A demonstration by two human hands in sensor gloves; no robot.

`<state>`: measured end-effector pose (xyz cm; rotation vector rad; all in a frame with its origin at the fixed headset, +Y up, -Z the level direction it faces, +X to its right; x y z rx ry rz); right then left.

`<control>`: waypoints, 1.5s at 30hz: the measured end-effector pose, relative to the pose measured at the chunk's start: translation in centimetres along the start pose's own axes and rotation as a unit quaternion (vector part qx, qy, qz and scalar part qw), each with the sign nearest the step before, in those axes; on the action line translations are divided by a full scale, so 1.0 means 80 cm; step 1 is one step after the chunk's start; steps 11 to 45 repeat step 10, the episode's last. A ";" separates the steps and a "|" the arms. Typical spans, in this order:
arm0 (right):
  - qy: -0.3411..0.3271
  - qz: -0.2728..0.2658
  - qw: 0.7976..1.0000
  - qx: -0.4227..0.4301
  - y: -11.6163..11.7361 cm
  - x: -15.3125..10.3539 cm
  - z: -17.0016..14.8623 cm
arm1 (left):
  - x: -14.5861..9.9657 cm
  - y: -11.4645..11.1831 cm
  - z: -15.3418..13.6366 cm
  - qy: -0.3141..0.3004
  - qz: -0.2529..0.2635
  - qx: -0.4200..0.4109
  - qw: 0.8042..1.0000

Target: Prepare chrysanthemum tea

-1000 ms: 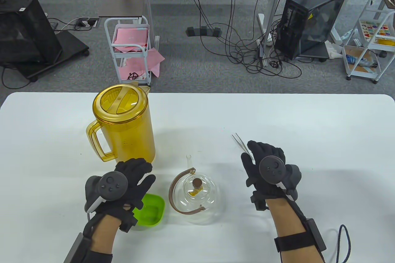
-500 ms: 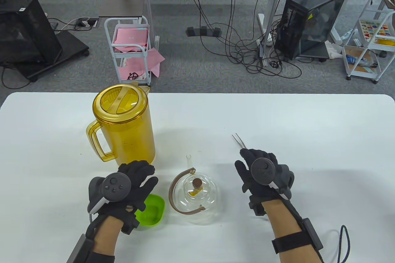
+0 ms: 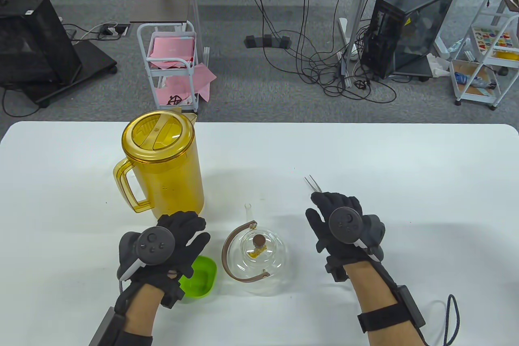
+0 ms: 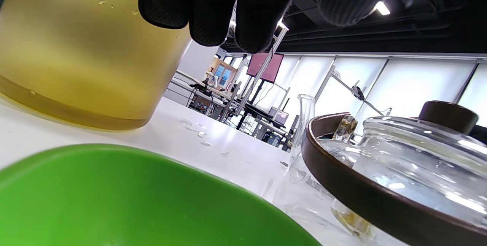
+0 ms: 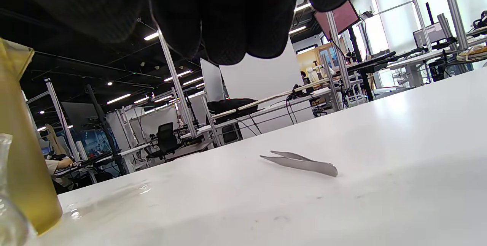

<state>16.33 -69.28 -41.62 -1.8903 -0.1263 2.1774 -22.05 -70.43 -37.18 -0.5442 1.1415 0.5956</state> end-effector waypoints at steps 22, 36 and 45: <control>-0.019 0.017 1.000 -0.014 0.013 -0.001 0.013 | 0.000 -0.001 0.000 -0.002 -0.004 0.002 1.000; -0.019 0.017 1.000 -0.014 0.013 -0.001 0.013 | 0.000 -0.001 0.000 -0.002 -0.004 0.002 1.000; -0.019 0.017 1.000 -0.014 0.013 -0.001 0.013 | 0.000 -0.001 0.000 -0.002 -0.004 0.002 1.000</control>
Point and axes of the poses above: the tracker on the back of each hand, its own z axis roughly to the thumb side, its own x axis roughly from the wrist to the fingertips, y = z × x, the point moved 5 cm from there along x, roughly from the wrist to the fingertips, and after that the axes turned 15 degrees about -x, right-handed, at the moved point
